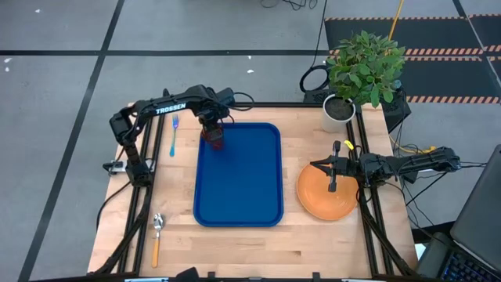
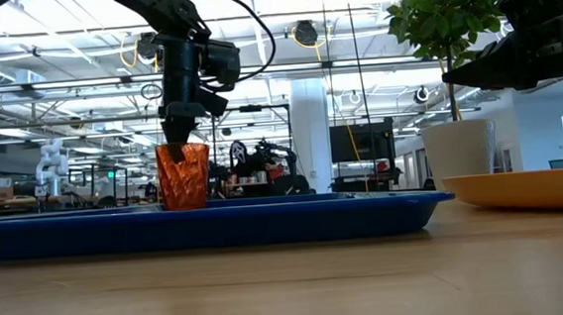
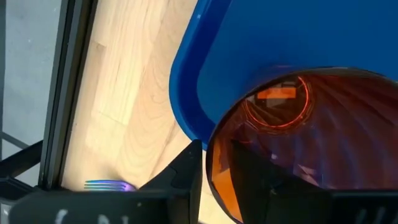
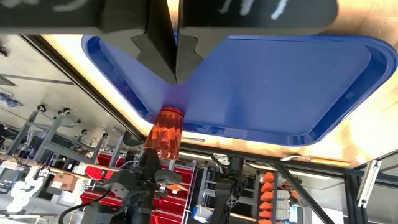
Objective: Pick and place plate/cup/fork/spoon on tray
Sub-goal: Put the brown glass on the blue tray, then put the orange plate to the left of the brown glass on the blue tray
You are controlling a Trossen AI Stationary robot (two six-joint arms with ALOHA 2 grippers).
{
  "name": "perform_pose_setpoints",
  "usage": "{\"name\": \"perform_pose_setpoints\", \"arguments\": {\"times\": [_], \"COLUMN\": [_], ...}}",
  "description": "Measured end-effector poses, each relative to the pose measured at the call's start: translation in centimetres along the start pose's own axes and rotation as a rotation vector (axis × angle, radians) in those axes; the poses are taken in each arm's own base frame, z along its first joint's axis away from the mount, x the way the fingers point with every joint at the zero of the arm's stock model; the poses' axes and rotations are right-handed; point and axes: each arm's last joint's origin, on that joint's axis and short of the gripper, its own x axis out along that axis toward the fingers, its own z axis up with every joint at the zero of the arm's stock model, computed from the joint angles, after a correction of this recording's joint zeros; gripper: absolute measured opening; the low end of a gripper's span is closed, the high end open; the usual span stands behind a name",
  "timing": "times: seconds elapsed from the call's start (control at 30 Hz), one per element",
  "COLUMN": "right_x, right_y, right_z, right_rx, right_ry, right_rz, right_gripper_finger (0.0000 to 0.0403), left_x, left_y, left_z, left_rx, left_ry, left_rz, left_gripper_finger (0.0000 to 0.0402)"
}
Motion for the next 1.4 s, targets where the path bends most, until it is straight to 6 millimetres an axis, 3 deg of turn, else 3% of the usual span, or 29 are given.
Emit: {"name": "perform_pose_setpoints", "arguments": {"times": [0.37,0.77,0.93,1.23,1.4], "right_x": [0.0,0.0,0.0,0.0,0.0], "right_y": [0.0,0.0,0.0,0.0,0.0], "right_z": [0.0,0.0,0.0,0.0,0.0], "right_rx": [0.000,0.000,0.000,0.000,0.000], "right_ry": [0.000,0.000,0.000,0.001,0.000], "right_rz": [0.000,0.000,0.000,0.000,0.000], "right_gripper_finger": [0.0000,0.0000,0.0000,0.0000,0.0000], "left_x": [0.0,-0.4,-2.7,-9.4,-12.2], "left_y": [0.4,-0.8,-1.3,-1.7,-4.1], "left_z": [-0.3,-0.6,-0.2,0.8,1.5], "left_rx": [0.049,0.094,0.105,0.060,-0.056], "left_ry": [0.052,0.089,0.068,-0.099,-0.270], "left_rz": [0.144,0.141,0.146,0.233,0.027], "left_gripper_finger": [0.0081,0.0081,0.0081,0.0081,0.0081]}}
